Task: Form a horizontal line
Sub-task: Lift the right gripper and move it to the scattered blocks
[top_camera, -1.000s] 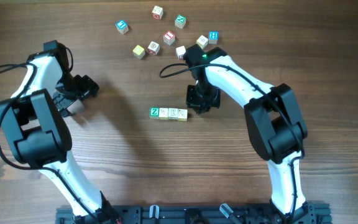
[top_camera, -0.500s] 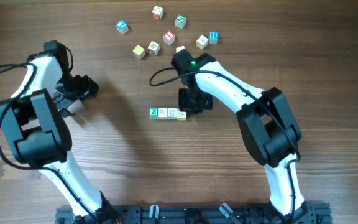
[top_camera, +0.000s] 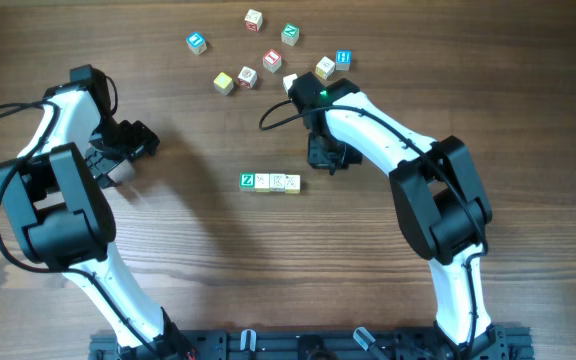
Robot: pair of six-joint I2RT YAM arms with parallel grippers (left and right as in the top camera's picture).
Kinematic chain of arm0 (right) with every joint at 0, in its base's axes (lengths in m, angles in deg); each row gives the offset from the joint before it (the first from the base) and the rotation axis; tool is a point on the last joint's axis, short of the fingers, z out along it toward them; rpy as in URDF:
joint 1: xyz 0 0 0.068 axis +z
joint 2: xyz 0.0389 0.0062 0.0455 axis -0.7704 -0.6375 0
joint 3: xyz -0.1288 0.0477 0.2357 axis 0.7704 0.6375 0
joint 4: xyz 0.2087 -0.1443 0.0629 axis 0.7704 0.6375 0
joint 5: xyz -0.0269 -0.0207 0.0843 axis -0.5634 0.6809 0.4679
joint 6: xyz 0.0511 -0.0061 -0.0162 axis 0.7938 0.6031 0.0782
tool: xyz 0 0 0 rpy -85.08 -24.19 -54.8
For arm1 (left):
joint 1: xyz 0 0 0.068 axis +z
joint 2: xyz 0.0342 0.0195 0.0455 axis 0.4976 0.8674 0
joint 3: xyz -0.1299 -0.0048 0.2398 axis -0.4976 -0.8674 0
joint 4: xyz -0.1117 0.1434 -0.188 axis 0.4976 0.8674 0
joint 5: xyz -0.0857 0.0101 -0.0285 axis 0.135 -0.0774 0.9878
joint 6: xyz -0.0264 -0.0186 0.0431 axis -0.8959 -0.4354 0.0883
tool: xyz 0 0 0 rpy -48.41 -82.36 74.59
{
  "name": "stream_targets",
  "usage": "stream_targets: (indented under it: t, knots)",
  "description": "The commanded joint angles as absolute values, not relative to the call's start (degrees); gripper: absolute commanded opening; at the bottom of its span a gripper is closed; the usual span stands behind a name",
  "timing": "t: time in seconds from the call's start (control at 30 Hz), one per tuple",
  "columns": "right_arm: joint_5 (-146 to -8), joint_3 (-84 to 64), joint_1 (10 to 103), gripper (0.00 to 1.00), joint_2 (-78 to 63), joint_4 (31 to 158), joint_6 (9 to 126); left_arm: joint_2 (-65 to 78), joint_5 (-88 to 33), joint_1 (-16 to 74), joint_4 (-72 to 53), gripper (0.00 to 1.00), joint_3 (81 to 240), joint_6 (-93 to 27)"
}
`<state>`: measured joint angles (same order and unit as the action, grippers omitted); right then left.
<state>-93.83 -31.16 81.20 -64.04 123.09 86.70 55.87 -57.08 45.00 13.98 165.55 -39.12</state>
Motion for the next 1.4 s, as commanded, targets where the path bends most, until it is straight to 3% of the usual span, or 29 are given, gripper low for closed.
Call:
stream_targets:
  t: [0.0,0.27,0.37,0.43,0.53,0.73,0.93,0.97,1.0,1.03,1.07,1.1,1.13,1.23,1.37]
  knots:
    - [-98.5,-32.1,80.4,0.08,-63.4,121.2,86.9,57.1,-58.9,45.4,13.8,1.00,164.9,-39.1]
    - [-101.1,-32.1,80.4,0.10,-63.4,119.5,86.7,57.1,-58.9,45.4,13.8,1.00,164.9,-39.1]
    - [-101.0,-32.1,80.4,0.19,-63.4,119.5,86.7,57.1,-58.9,45.4,13.8,1.00,164.9,-39.1]
    - [-100.5,-32.1,80.4,0.04,-63.4,120.3,86.7,57.1,-58.9,45.4,13.8,1.00,164.9,-39.1]
    - [-101.0,-32.1,80.3,0.04,-62.0,123.0,86.7,57.1,-58.9,45.4,13.8,1.00,164.9,-39.1]
    - [-104.5,-40.6,80.3,0.04,-42.7,124.8,79.0,57.1,-58.9,45.4,13.8,1.00,164.9,-39.1]
    - [-104.6,-41.4,80.3,0.04,-26.8,117.6,71.8,57.1,-58.9,45.4,13.8,1.00,164.9,-39.1]
    - [-104.9,-41.3,80.3,0.10,-26.7,117.6,70.5,57.1,-58.9,45.4,13.8,1.00,164.9,-39.1]
    - [-105.2,-41.3,80.3,0.22,-27.1,117.5,70.2,57.1,-58.9,45.4,13.8,1.00,164.9,-39.1]
    - [-106.1,-41.3,80.3,0.38,-27.4,117.1,70.3,57.1,-58.9,45.4,13.8,1.00,164.9,-39.1]
    - [-108.6,-41.3,80.2,0.70,-28.2,115.8,70.3,57.1,-58.9,45.4,13.8,1.00,164.9,-39.1]
    - [-111.4,-41.3,80.0,0.90,-29.7,112.9,70.2,57.1,-58.9,45.4,13.8,1.00,164.9,-39.1]
    - [-112.4,-41.3,79.7,0.98,-30.8,111.2,70.3,57.1,-58.9,45.4,13.8,1.00,164.9,-39.1]
    - [-110.3,-41.3,78.0,1.00,-35.9,107.1,68.7,57.1,-58.9,45.4,13.8,1.00,164.9,-39.1]
    - [-92.1,-41.3,70.7,0.96,-45.7,105.9,69.5,57.1,-58.9,45.4,13.8,1.00,164.9,-39.1]
